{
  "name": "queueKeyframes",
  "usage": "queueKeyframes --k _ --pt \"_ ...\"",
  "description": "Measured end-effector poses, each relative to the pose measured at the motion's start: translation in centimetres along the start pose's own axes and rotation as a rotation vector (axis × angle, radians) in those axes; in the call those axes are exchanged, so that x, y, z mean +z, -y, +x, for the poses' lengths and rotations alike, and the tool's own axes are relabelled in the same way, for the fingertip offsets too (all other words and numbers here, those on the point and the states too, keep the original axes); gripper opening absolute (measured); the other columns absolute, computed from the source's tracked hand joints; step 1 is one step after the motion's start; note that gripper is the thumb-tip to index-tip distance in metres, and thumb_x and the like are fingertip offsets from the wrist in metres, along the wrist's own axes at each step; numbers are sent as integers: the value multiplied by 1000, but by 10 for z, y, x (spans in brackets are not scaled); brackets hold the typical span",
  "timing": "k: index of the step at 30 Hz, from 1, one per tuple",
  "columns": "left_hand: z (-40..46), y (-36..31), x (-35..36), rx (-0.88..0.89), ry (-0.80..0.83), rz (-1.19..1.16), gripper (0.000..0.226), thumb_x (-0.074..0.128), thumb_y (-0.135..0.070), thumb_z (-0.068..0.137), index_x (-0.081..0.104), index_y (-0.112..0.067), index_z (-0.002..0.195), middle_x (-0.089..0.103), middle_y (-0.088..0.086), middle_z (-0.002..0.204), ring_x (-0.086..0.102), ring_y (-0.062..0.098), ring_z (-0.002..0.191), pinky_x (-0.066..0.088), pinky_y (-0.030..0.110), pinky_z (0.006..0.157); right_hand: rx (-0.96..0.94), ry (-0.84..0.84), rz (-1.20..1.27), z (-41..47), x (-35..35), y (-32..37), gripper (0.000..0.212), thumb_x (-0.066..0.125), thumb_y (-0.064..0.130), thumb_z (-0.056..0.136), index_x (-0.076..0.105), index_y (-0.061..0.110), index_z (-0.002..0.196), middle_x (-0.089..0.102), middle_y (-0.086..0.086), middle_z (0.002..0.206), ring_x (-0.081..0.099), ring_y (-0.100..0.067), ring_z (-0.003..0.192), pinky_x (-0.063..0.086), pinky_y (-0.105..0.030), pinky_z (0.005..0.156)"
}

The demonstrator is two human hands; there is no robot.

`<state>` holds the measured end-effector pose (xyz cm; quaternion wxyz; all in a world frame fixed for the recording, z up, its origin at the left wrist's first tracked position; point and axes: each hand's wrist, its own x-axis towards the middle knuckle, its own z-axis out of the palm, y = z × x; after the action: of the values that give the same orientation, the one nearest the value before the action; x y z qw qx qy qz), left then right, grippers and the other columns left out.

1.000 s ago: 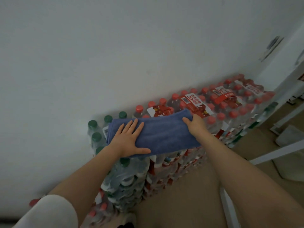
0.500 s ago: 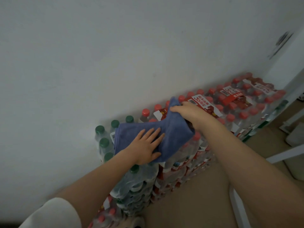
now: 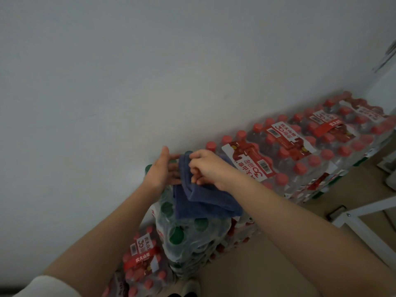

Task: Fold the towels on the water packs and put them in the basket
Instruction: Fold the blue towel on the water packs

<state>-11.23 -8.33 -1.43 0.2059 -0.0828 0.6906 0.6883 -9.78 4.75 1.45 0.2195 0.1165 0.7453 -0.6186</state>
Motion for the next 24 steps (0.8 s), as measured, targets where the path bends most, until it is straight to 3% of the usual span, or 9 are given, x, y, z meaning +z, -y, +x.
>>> queueKeyframes --k 3,6,9,11,13,16,18,21,24 --pt "-2 5 -3 -44 -40 112 40 30 -42 98 59 -16 91 61 8 77 59 19 65 51 27 52 34 151 -84 1 18 -9 39 38 5 94 39 10 132 52 -7 63 54 -18 51 46 -24 46" --pt "6 14 -1 10 -72 259 37 46 -33 95 55 -6 117 64 15 90 62 24 74 55 26 57 13 193 -141 -2 19 -10 25 37 7 94 54 5 112 57 -5 65 55 -15 53 47 -26 55" --pt "8 20 6 94 -131 470 66 56 -42 87 28 -12 139 57 20 119 58 33 107 50 42 89 -41 -39 -66 -2 1 -14 23 37 3 91 57 9 98 58 -3 63 53 -14 50 41 -23 47" --pt "2 20 10 204 -112 565 73 65 -33 82 22 -12 137 56 14 111 58 29 100 49 38 84 -111 -221 -69 -3 -13 -20 22 37 4 92 58 10 98 59 -1 69 54 -14 56 41 -25 49" --pt "-2 22 13 324 -49 660 57 63 -13 81 28 -12 126 52 6 99 57 27 88 43 32 70 -191 -392 -231 -4 -23 -28 21 42 10 94 60 13 106 60 2 92 57 -15 82 45 -28 69" --pt "2 26 9 405 -1 666 27 43 1 80 45 -21 96 56 9 97 57 32 91 41 32 73 -253 -497 -484 -5 -31 -40 34 43 19 96 50 13 129 35 -6 145 36 -22 131 32 -34 105" --pt "8 29 1 397 8 667 27 35 -6 79 56 -23 84 61 14 104 57 30 97 43 32 85 -261 -486 -594 -7 -31 -49 41 41 24 98 41 15 138 11 -6 157 15 -24 143 21 -38 114" --pt "11 29 -11 308 1 712 28 39 -3 89 63 -11 101 58 18 118 55 31 107 40 27 90 -229 -424 -763 -10 -25 -66 55 40 33 98 23 17 147 -7 -5 159 4 -28 145 18 -43 117" --pt "7 29 -12 226 4 813 41 58 -20 86 48 -13 124 32 16 140 42 32 123 33 29 101 -143 -312 -878 -15 -17 -83 71 41 45 95 4 20 150 -17 -8 157 1 -29 145 16 -43 117"
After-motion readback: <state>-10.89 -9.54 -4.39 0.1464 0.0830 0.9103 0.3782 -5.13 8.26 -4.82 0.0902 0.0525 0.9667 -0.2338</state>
